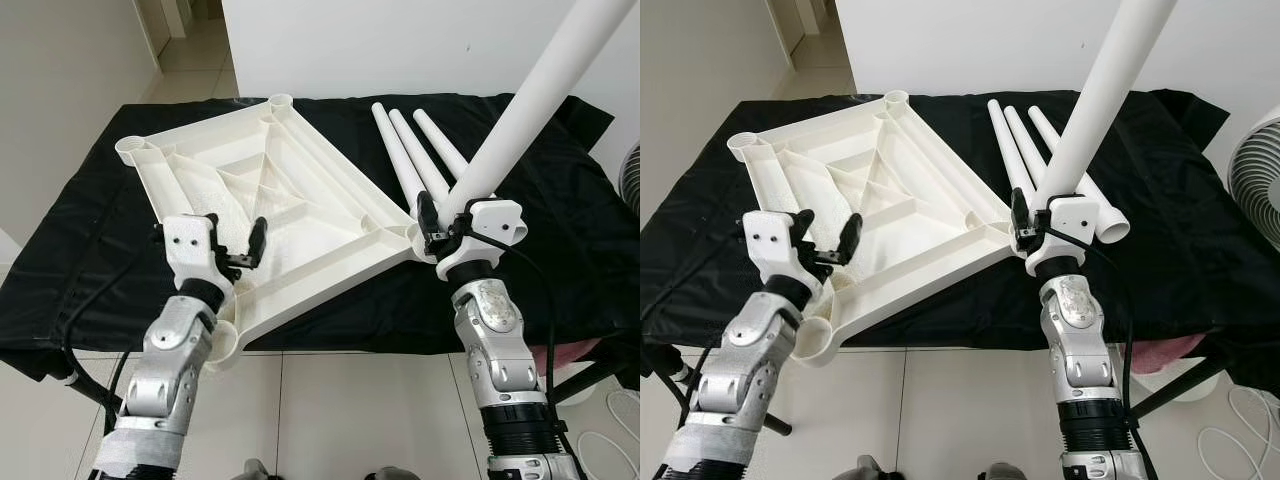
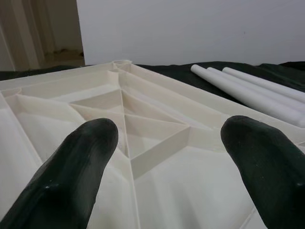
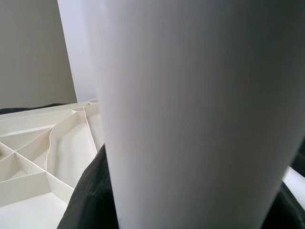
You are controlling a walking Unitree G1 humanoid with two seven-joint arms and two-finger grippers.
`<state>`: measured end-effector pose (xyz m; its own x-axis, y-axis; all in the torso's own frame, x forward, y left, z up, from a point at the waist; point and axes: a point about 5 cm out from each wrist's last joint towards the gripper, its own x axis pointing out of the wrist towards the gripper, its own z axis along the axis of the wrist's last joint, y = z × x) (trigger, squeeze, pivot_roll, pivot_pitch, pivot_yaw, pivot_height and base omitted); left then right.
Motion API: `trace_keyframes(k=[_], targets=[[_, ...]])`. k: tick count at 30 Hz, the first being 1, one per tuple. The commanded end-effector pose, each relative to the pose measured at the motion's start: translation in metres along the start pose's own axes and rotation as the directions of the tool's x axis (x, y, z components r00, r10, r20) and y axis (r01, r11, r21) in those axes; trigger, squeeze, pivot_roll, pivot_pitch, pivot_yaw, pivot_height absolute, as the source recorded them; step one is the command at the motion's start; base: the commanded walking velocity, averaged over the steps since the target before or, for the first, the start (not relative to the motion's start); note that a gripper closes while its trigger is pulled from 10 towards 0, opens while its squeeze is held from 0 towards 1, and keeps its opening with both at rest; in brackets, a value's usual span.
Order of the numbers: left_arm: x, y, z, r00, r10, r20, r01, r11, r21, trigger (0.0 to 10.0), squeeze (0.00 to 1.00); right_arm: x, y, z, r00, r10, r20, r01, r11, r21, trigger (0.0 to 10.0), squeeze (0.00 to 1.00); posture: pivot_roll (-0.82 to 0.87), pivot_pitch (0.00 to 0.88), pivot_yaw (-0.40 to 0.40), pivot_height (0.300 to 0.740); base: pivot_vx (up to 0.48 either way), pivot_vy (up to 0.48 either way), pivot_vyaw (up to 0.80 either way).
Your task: Building children table
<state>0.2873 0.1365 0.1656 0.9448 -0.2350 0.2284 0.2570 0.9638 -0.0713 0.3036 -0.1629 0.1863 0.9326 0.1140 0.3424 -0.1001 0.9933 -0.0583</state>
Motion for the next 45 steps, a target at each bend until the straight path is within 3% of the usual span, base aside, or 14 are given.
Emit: trace_keyframes(k=[1, 13, 38, 45], targets=[[-0.0011, -0.0014, 0.0032, 1.000, 0.001, 0.025, -0.002, 1.000, 0.013, 10.0, 0.00, -0.0008, 0.0008, 0.0014, 1.000, 0.005, 0.007, -0.006, 1.000, 0.008, 10.0, 0.00, -0.15, 0.028, 0.094, 0.740, 0.000, 0.000, 0.00], [0.0011, -0.0053, 0.0053, 0.998, -0.032, 0.047, 0.032, 0.999, -0.003, 10.0, 0.00, -0.0014, 0.0075, -0.0008, 0.999, 0.049, -0.003, -0.049, 0.999, 0.018, 10.0, 0.00, -0.14, 0.011, 0.078, 0.740, 0.000, 0.000, 0.00], [0.0022, -0.0078, 0.0059, 0.997, -0.049, 0.051, 0.050, 0.999, -0.012, 10.0, 0.00, 0.0000, 0.0059, -0.0006, 0.999, 0.054, -0.002, -0.054, 0.999, 0.005, 10.0, 0.00, -0.14, 0.008, 0.075, 0.740, 0.000, 0.000, 0.00], [0.0020, -0.0075, 0.0056, 0.998, -0.049, 0.050, 0.050, 0.999, -0.011, 10.0, 0.00, 0.0001, 0.0064, -0.0008, 0.999, 0.055, -0.002, -0.055, 0.998, 0.004, 10.0, 0.00, -0.14, 0.007, 0.075, 0.740, 0.248, 0.000, 0.00]])
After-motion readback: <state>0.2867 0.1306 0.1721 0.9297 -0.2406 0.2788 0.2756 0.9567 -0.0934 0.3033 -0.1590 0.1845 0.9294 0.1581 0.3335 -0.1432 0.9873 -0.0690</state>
